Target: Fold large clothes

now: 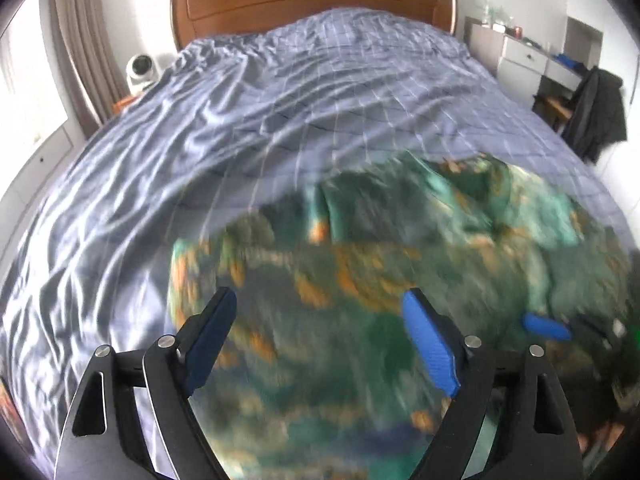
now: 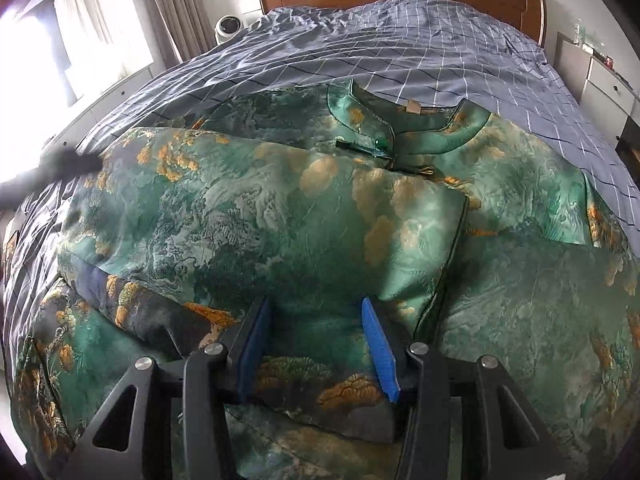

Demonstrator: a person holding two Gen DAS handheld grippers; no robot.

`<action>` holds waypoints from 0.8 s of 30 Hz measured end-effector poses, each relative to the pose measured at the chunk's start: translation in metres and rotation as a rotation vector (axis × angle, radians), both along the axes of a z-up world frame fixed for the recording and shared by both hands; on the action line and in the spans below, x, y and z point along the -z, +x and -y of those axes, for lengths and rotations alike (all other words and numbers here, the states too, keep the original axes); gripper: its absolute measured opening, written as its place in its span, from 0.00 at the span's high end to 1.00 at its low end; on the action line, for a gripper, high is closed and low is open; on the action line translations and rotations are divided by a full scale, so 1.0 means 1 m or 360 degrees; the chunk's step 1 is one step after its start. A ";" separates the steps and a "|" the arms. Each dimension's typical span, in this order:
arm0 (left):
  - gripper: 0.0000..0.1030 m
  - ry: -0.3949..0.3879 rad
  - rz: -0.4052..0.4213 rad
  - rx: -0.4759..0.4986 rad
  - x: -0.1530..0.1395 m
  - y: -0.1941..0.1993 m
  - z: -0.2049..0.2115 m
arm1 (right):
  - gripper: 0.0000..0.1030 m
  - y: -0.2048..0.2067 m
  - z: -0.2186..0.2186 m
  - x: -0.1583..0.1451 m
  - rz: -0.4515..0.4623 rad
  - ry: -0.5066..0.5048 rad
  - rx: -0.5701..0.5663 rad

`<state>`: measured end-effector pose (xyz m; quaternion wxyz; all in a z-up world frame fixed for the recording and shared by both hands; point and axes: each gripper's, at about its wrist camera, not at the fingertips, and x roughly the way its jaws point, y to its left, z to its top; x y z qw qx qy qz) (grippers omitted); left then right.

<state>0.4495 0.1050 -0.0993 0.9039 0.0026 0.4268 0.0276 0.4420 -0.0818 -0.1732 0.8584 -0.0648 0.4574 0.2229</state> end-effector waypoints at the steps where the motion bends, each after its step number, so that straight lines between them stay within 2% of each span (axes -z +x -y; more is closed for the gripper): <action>1: 0.16 0.0003 -0.0012 -0.0022 0.006 0.010 -0.003 | 0.54 0.000 0.000 0.000 -0.0001 0.0004 0.0000; 5: 0.16 -0.0113 -0.0170 -0.0162 0.050 0.039 -0.033 | 0.54 0.001 0.001 0.001 0.0003 0.0007 -0.0002; 6: 0.15 -0.0170 -0.0238 -0.0190 0.069 0.043 -0.042 | 0.54 0.002 0.002 0.001 0.0003 0.0008 -0.0002; 8: 0.14 -0.0255 -0.0235 -0.0181 0.086 0.040 -0.050 | 0.54 0.003 0.002 0.003 0.0005 0.0011 -0.0004; 10: 0.14 -0.0215 -0.0183 -0.0167 0.089 0.034 -0.047 | 0.54 0.003 0.002 0.003 0.0009 0.0011 -0.0007; 17: 0.14 -0.0158 -0.0190 -0.0143 0.077 0.021 -0.037 | 0.54 0.002 0.001 0.005 0.0020 0.0009 -0.0008; 21: 0.07 -0.0131 -0.0130 0.0019 0.053 -0.015 -0.023 | 0.54 0.002 0.001 0.005 0.0026 0.0010 -0.0006; 24: 0.06 -0.0005 -0.0159 0.0090 0.064 -0.029 -0.010 | 0.54 0.000 -0.001 0.006 0.0045 -0.0003 -0.0003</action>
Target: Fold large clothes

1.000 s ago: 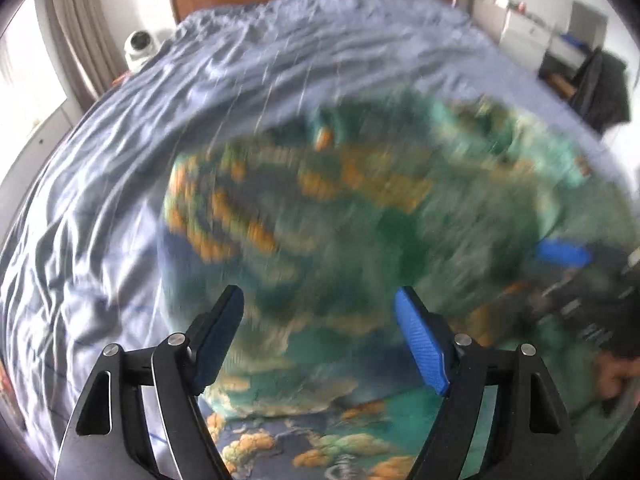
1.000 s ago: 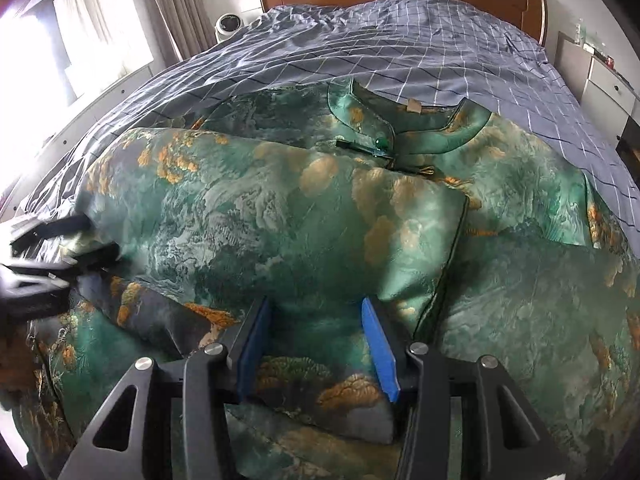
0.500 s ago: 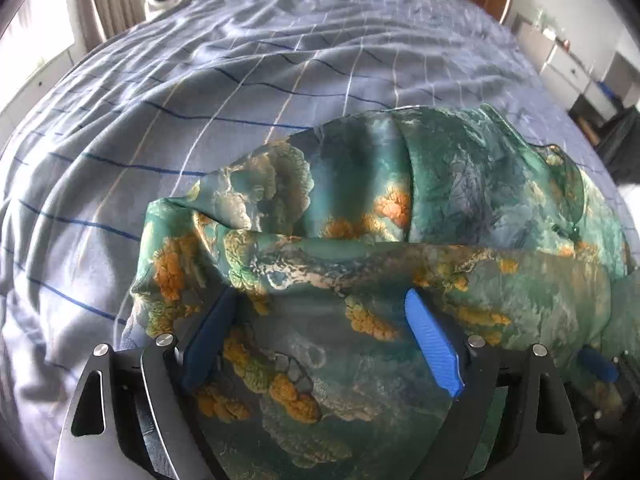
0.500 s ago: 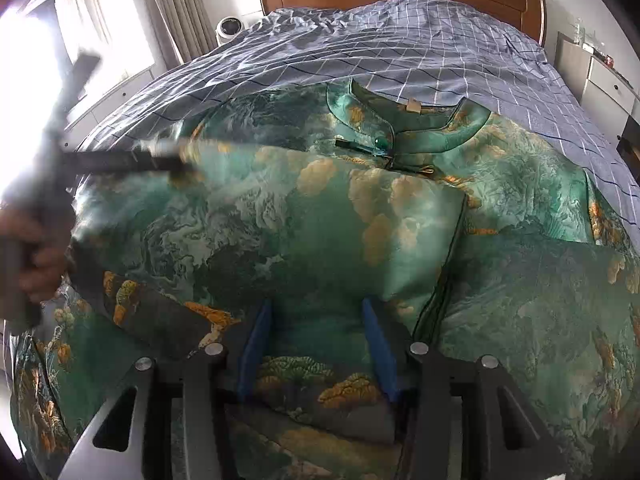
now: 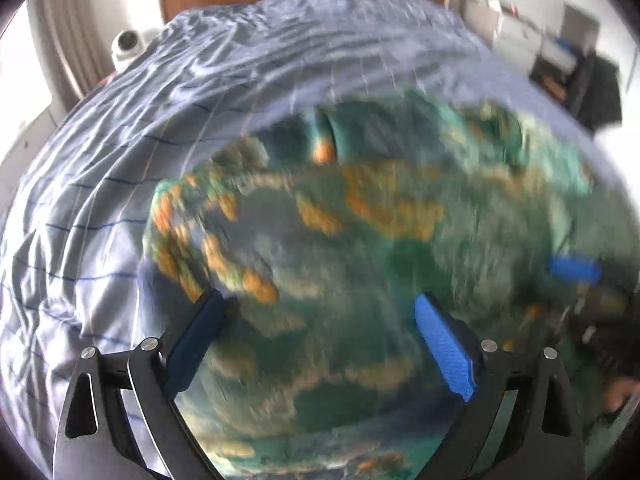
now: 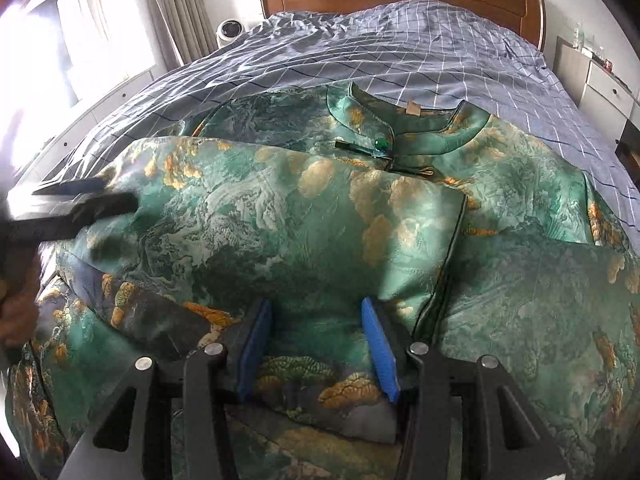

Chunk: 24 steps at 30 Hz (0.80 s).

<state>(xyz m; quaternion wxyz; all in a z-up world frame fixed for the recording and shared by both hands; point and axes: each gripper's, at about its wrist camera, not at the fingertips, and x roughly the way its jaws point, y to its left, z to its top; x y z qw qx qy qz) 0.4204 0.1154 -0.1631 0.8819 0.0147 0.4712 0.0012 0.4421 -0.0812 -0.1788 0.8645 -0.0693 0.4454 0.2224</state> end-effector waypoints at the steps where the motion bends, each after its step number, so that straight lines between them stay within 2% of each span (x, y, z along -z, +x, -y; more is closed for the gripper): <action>1: 0.06 0.0064 -0.0012 0.0018 0.009 0.000 0.004 | 0.54 0.000 0.000 0.000 0.0003 -0.0008 0.0000; 4: 0.05 0.0083 -0.0009 0.0005 0.018 0.002 0.005 | 0.54 0.000 -0.004 0.000 0.0004 -0.0049 -0.0007; 8: 0.05 0.0082 -0.0033 0.0004 0.000 -0.009 0.005 | 0.54 0.000 -0.011 -0.003 -0.0008 -0.0143 -0.0048; 11: 0.05 0.0075 0.0015 0.0044 -0.015 -0.042 0.003 | 0.53 0.002 -0.007 -0.006 -0.0036 -0.0112 -0.0041; 15: 0.05 -0.0024 0.0036 0.0036 -0.020 -0.095 -0.009 | 0.52 0.002 0.004 -0.009 -0.0049 0.0011 -0.0045; 17: 0.05 -0.0047 0.0041 0.0021 -0.020 -0.116 -0.013 | 0.47 0.000 0.012 -0.016 -0.0073 0.0084 -0.0048; 20: 0.05 -0.0110 0.0057 -0.0029 -0.022 -0.150 -0.020 | 0.34 -0.011 0.020 -0.031 -0.0056 0.0132 -0.0037; 21: 0.05 -0.0140 0.0055 -0.0057 -0.022 -0.161 -0.025 | 0.26 -0.016 0.023 -0.036 -0.0041 0.0135 -0.0033; 24: 0.05 -0.0170 0.0056 -0.0099 -0.022 -0.183 -0.035 | 0.24 -0.038 0.039 -0.053 0.0005 0.0143 -0.0020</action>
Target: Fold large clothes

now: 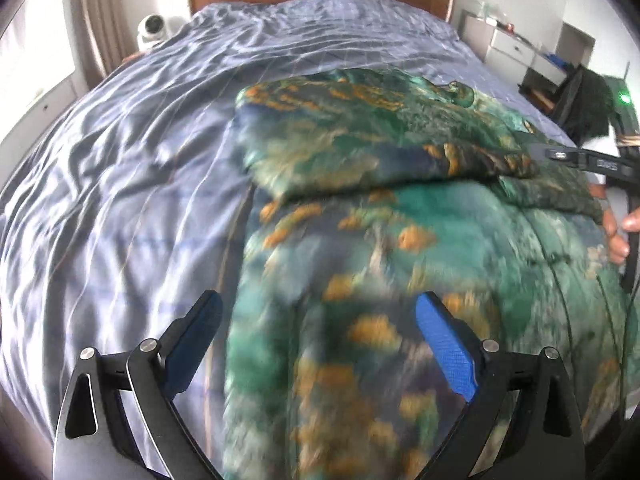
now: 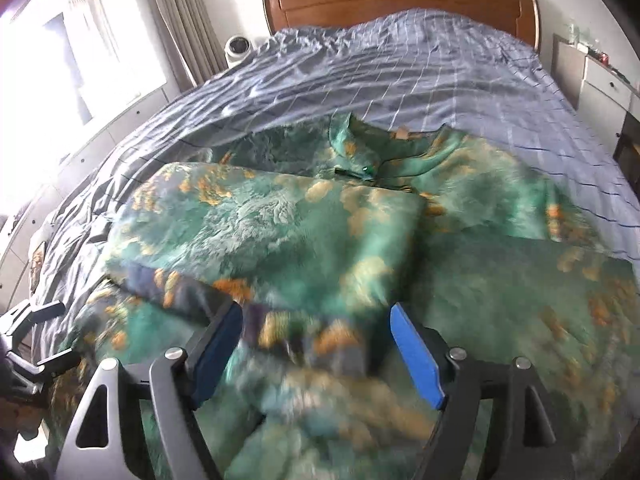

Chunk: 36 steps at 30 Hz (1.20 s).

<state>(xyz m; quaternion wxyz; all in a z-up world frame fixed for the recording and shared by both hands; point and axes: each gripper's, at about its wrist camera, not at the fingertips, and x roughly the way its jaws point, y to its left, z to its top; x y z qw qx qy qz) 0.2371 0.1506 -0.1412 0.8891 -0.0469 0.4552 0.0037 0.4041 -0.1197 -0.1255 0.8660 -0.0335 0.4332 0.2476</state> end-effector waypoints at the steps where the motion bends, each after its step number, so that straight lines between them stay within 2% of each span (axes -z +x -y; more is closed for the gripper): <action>1: 0.05 0.0006 0.0009 -0.0016 -0.002 -0.008 -0.004 | 0.24 -0.010 0.011 -0.006 0.0001 0.0022 0.0005; 3: 0.05 0.0008 0.0019 -0.0035 -0.005 -0.023 -0.013 | 0.24 -0.022 0.030 -0.013 0.0009 0.0036 0.0032; 7: 0.05 -0.0011 -0.0027 -0.0085 -0.004 -0.039 -0.033 | 0.24 -0.058 0.094 -0.025 0.0051 0.0050 0.0167; 12: 0.05 -0.0059 -0.0119 -0.0124 0.007 -0.056 -0.052 | 0.24 -0.095 0.168 -0.018 0.0039 -0.0024 0.0329; 15: 0.05 -0.0220 -0.0194 -0.0093 0.018 -0.063 -0.056 | 0.24 -0.117 0.204 -0.011 -0.0007 -0.0048 0.0407; 18: 0.05 -0.0442 -0.0259 0.0050 0.032 -0.069 -0.047 | 0.24 -0.145 0.237 -0.003 -0.0079 -0.0040 0.0436; 20: 0.05 -0.0435 -0.0297 0.0107 0.040 -0.072 -0.038 | 0.24 -0.169 0.252 0.008 -0.0167 -0.0041 0.0392; 23: 0.05 -0.0348 -0.0328 0.0196 0.048 -0.076 -0.022 | 0.24 -0.199 0.263 0.026 -0.0286 -0.0079 0.0328; 28: 0.05 -0.0329 -0.0369 0.0266 0.053 -0.078 -0.006 | 0.24 -0.225 0.264 0.048 -0.0431 0.0144 0.0250; 30: 0.15 -0.0291 -0.0395 0.0284 0.052 -0.081 0.001 | 0.24 -0.226 0.259 0.052 -0.0456 0.0199 0.0213; 31: 0.25 -0.0258 -0.0414 0.0292 0.052 -0.082 0.004 | 0.28 -0.223 0.254 0.054 -0.0486 0.0218 0.0184; 32: 0.39 -0.0223 -0.0426 0.0298 0.050 -0.084 0.006 | 0.38 -0.220 0.249 0.054 -0.0507 0.0215 0.0165; 33: 0.49 -0.0214 -0.0431 0.0304 0.049 -0.085 0.007 | 0.63 -0.220 0.246 0.054 -0.0524 0.0213 0.0144; 34: 0.69 -0.0203 -0.0432 0.0302 0.045 -0.086 0.007 | 0.76 -0.218 0.242 0.053 -0.0534 0.0191 0.0129; 35: 0.82 -0.0207 -0.0432 0.0297 0.042 -0.085 0.004 | 0.78 -0.217 0.240 0.049 -0.0529 0.0176 0.0123; 36: 0.85 -0.0236 -0.0419 0.0296 0.036 -0.086 0.002 | 0.84 -0.215 0.239 0.046 -0.0531 0.0187 0.0114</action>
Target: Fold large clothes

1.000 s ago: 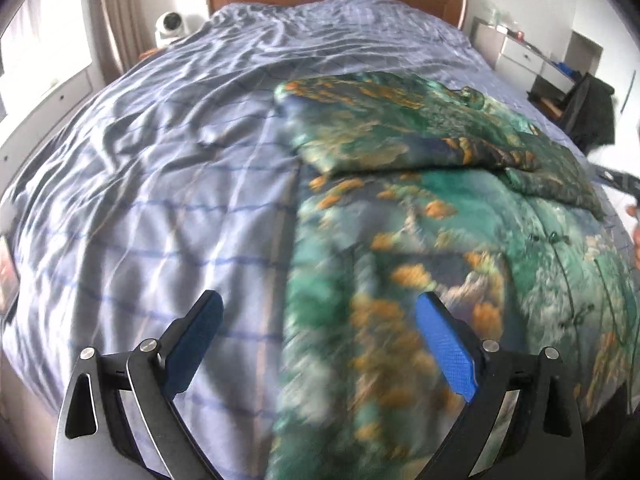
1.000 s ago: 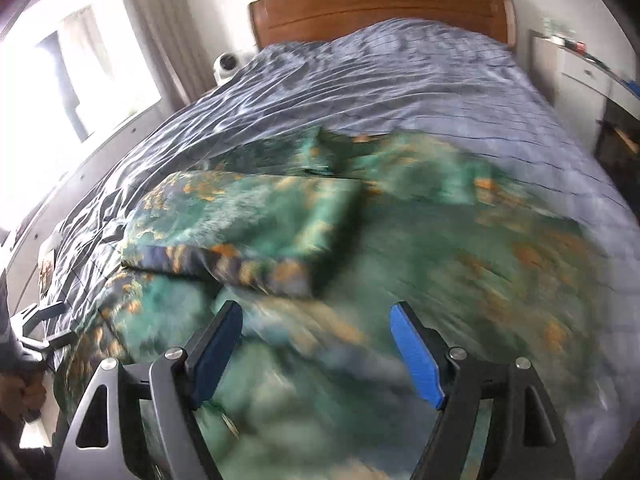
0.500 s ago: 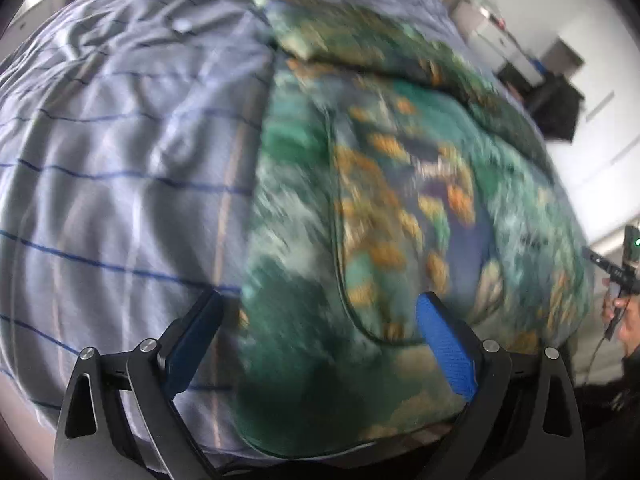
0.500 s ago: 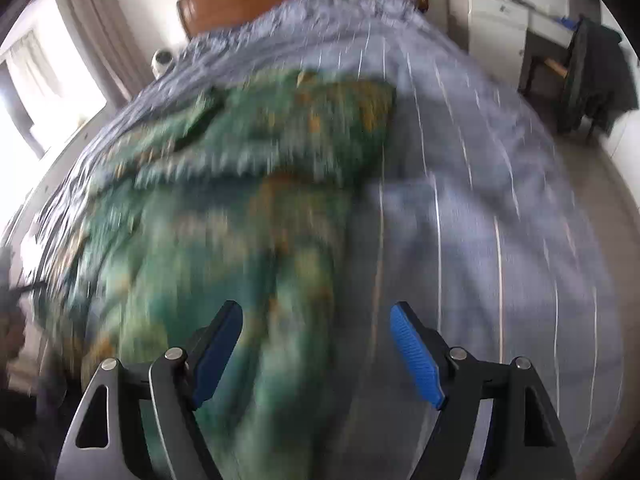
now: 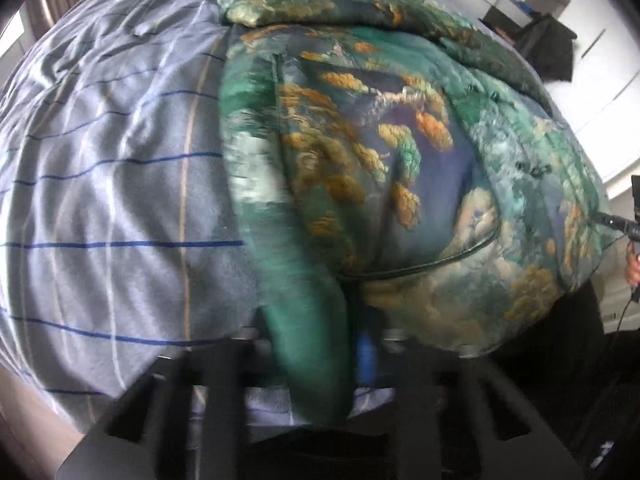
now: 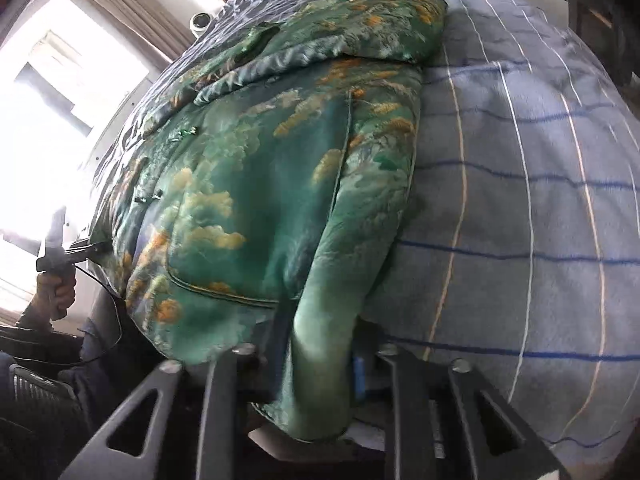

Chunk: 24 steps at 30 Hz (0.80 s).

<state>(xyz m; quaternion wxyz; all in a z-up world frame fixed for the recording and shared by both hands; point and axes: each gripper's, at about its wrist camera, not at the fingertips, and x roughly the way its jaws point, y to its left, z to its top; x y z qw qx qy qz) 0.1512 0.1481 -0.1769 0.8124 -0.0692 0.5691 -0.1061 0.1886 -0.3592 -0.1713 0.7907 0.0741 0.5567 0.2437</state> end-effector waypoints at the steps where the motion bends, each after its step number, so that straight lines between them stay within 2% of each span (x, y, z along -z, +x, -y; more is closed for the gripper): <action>1: 0.88 -0.0017 0.0016 0.0002 -0.005 -0.001 0.000 | 0.85 0.001 0.000 -0.005 0.0006 0.0020 -0.0007; 7: 0.90 -0.0031 0.0121 0.0076 -0.031 -0.023 0.003 | 0.88 -0.007 0.002 -0.034 0.0088 0.0027 -0.0074; 13: 0.90 -0.0068 0.0063 0.0164 -0.047 -0.071 -0.006 | 0.88 -0.029 0.012 -0.037 -0.0004 0.0082 -0.0181; 15: 0.90 -0.0134 0.0024 0.0179 -0.054 -0.089 -0.011 | 0.88 -0.037 0.017 -0.036 -0.0046 0.0091 -0.0235; 19: 0.91 -0.0303 0.0053 0.0147 -0.081 -0.111 -0.027 | 0.88 -0.046 0.030 -0.056 -0.0125 0.0280 -0.0264; 21: 0.91 -0.0381 0.0116 0.0122 -0.096 -0.111 -0.035 | 0.88 -0.040 0.035 -0.071 -0.0107 0.0343 -0.0259; 24: 0.91 -0.0560 0.0284 0.0018 -0.117 -0.085 -0.055 | 0.89 -0.025 0.043 -0.092 -0.0036 0.0438 -0.0211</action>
